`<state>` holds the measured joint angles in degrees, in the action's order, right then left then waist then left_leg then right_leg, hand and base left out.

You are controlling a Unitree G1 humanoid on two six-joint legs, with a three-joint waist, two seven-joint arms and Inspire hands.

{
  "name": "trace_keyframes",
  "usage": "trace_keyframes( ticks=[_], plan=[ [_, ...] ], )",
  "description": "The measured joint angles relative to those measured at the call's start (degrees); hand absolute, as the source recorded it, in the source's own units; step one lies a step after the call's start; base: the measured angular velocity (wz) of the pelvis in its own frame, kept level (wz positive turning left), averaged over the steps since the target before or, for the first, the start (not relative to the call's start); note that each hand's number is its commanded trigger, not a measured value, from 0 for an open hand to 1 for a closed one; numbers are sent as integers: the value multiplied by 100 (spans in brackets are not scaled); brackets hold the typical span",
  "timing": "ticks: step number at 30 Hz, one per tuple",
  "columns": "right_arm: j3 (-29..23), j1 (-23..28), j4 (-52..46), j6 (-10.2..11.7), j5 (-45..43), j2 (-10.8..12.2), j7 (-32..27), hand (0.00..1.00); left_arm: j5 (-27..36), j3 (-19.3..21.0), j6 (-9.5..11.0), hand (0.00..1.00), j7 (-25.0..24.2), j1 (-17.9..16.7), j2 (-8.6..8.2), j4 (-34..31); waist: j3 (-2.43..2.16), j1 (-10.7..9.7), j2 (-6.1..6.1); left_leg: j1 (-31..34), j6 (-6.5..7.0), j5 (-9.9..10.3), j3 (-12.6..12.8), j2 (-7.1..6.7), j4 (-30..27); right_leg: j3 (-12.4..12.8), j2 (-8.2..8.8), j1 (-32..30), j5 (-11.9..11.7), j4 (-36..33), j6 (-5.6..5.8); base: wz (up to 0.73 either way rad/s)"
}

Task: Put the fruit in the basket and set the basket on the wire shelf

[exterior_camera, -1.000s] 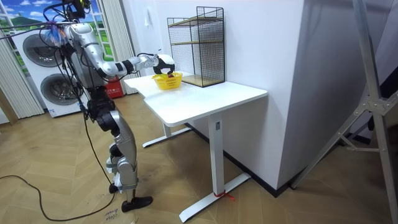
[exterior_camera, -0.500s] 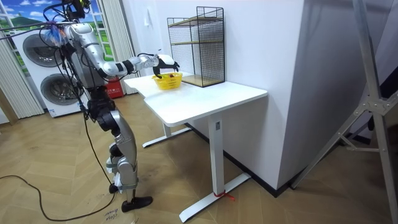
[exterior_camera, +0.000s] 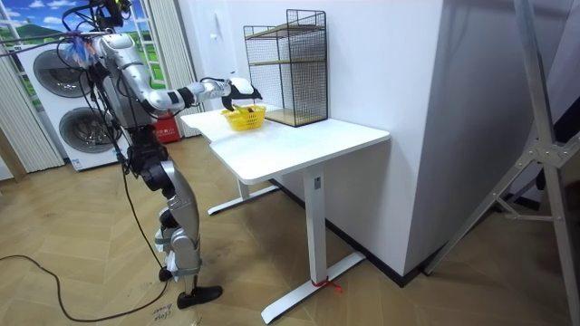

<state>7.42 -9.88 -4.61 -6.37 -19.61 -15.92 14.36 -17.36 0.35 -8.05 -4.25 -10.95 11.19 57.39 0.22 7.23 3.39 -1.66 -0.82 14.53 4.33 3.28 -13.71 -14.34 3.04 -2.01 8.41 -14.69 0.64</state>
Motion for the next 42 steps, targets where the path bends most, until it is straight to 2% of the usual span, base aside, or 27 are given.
trace_keyframes(
  ticks=[4, 7, 8, 9, 12, 15, 16, 18, 19, 21, 23, 28, 29, 32, 33, 35, 38, 39, 40, 42],
  plan=[
    [-149, 0, -1, 13, 136, 0, -235, 0, 203, 176, 9, 0, 0, -125, -4, 25, -3, -67, 4, -3, 0, 0, -8, -1, -6, -9, 5, 10, 0, 4, 0, 1],
    [-394, 62, -28, 59, 292, 15, -489, 0, 391, 296, 98, 0, 5, -227, -9, 99, 23, -88, -50, -29, 0, 1, -9, 0, -12, -6, -2, 51, -1, 25, 0, 0],
    [-489, 179, -67, 116, 406, 31, -635, 0, 590, 378, 145, 0, 9, -247, -13, 207, 38, -89, -92, -71, 0, 3, -10, 3, 2, -9, -5, 96, 0, 39, 1, 0],
    [-589, 299, -67, 185, 532, 38, -725, 0, 838, 540, 165, 0, 13, -276, -35, 298, 31, -104, -119, -81, 3, 8, -11, 4, 3, -12, -7, 115, 2, 52, 4, 0],
    [-837, 457, -67, 211, 799, 91, -875, 0, 1247, 861, 216, 0, 22, -321, -54, 406, 44, -115, -160, -79, 5, 10, -6, 2, 0, -5, -5, 115, 3, 55, 5, 0],
    [-1168, 666, -72, 243, 896, 147, -1191, 0, 1738, 1319, 239, 0, 164, -455, -132, 438, -26, -193, -259, -74, 6, 9, -1, -3, 3, -12, 3, 114, 3, 68, 6, 0],
    [-1205, 681, -72, 259, 924, 147, -1263, 0, 1860, 1368, 239, 0, 188, -477, -132, 445, -30, -220, -283, -80, 6, 9, 1, -2, 6, -8, 3, 116, 4, 68, 7, 0],
    [-1422, 746, -71, 274, 1239, 146, -1568, 0, 2608, 1604, 262, 0, 420, -498, -135, 445, -41, -305, -372, -98, 7, 7, -2, -3, 4, 0, 5, 142, 6, 71, 10, 2],
    [-1489, 787, -71, 285, 1297, 147, -1658, 0, 2766, 1698, 289, 0, 494, -493, -143, 444, -51, -310, -399, -97, 7, 7, -8, -5, 5, 0, 7, 143, 7, 72, 12, 4],
    [-1704, 960, -70, 326, 1541, 147, -1930, 0, 3220, 2100, 431, 0, 881, -462, -164, 409, -62, -352, -419, -97, 7, 2, -15, -9, 12, 2, 13, 142, 15, 73, 16, 0],
    [-1854, 1135, -71, 336, 1846, 144, -2133, 0, 3620, 2502, 489, 0, 1273, -464, -165, 288, -68, -356, -409, -107, 6, 2, -36, -10, 17, 0, 9, 158, 23, 90, 18, 0],
    [-2092, 1651, -89, 336, 2009, 144, -2781, 0, 4221, 3127, 610, 0, 2560, -465, -173, -647, -61, -240, -415, -173, 7, 2, 22, -9, 58, 22, 5, 160, 23, 72, 19, -5],
    [-2123, 1770, -117, 336, 2025, 144, -2886, 0, 4289, 3250, 644, 0, 2910, -482, -174, -1002, -64, -219, -409, -173, 7, 2, 21, -9, 65, 18, 6, 161, 24, 71, 19, 0],
    [-2152, 1926, -134, 349, 2135, 144, -3112, 0, 4541, 3446, 889, 0, 3785, -530, -172, -1836, -56, -180, -457, -207, 6, 1, 16, -12, 99, 69, 3, 162, 29, 67, 22, -4],
    [-2170, 1967, -133, 354, 2132, 144, -3170, 0, 4521, 3526, 911, 0, 4113, -527, -169, -2147, -52, -135, -491, -214, 6, 1, 18, -15, 107, 79, 0, 155, 29, 62, 23, -9],
    [-2246, 2047, -134, 357, 2136, 143, -3245, 0, 4434, 3634, 916, 0, 4599, -501, -170, -2784, -58, -54, -479, -191, 6, 1, 23, -20, 107, 85, 8, 90, 45, -10, 26, -4],
    [-2271, 2188, -173, 368, 2056, 144, -3301, 0, 4152, 3846, 1015, 0, 5340, -553, -171, -3811, -51, -47, -512, -188, 7, 3, 14, -21, 114, 83, 10, 85, 59, 1, 26, 0],
    [-2294, 2274, -212, 383, 2027, 144, -3310, 0, 4014, 3900, 1074, 0, 5554, -603, -170, -4165, -73, -11, -504, -209, 7, 3, 14, -26, 138, 81, 16, 92, 65, -3, 28, 0],
    [-2299, 2314, -243, 384, 2023, 144, -3315, 0, 3925, 3943, 1105, 0, 5651, -628, -171, -4313, -76, 20, -520, -214, 7, 3, 9, -27, 141, 77, 19, 97, 73, -6, 29, 0],
    [-2373, 2483, -266, 434, 2028, 147, -3375, 0, 3444, 4034, 1123, 0, 6067, -634, -170, -5137, -77, 69, -550, -215, 7, 3, 2, -27, 96, 81, 17, 96, 77, -14, 33, 0]
  ],
)
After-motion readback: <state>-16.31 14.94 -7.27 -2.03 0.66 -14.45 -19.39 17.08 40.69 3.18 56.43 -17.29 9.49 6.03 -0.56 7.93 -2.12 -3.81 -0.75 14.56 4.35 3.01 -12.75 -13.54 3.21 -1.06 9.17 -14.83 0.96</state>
